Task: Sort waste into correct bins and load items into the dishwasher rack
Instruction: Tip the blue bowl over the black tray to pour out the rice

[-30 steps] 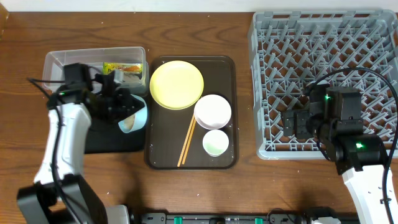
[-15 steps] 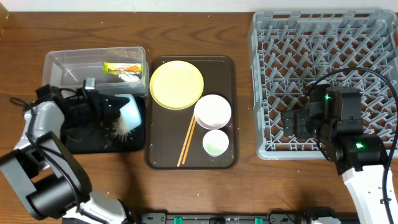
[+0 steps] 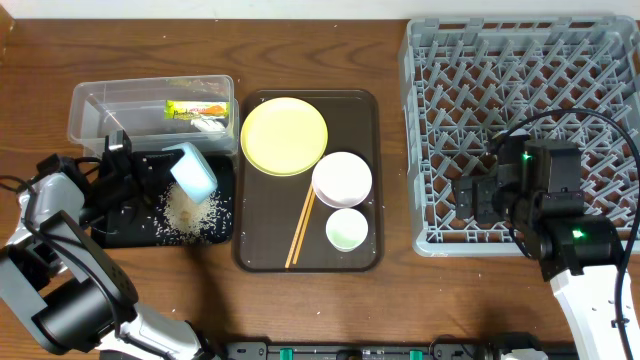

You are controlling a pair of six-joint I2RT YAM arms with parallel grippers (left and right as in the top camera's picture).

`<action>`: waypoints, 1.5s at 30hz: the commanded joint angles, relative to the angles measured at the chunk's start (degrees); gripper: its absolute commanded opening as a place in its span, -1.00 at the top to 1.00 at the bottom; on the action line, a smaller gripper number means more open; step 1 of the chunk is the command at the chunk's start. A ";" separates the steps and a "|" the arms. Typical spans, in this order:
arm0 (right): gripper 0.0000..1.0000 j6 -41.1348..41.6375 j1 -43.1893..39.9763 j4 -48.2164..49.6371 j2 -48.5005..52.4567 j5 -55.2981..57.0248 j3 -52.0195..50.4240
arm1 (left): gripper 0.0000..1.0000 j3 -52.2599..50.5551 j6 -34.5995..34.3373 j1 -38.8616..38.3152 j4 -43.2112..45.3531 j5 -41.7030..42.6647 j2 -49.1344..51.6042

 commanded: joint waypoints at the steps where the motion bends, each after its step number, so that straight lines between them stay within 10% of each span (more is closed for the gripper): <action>1: -0.98 0.79 -0.42 -0.26 -0.11 -0.22 1.11 | 0.88 0.31 -0.46 0.31 -0.17 -1.81 0.22; 45: -0.99 0.76 -0.42 -0.96 -0.11 -0.22 1.11 | 0.89 0.31 -3.23 0.61 3.72 0.48 0.22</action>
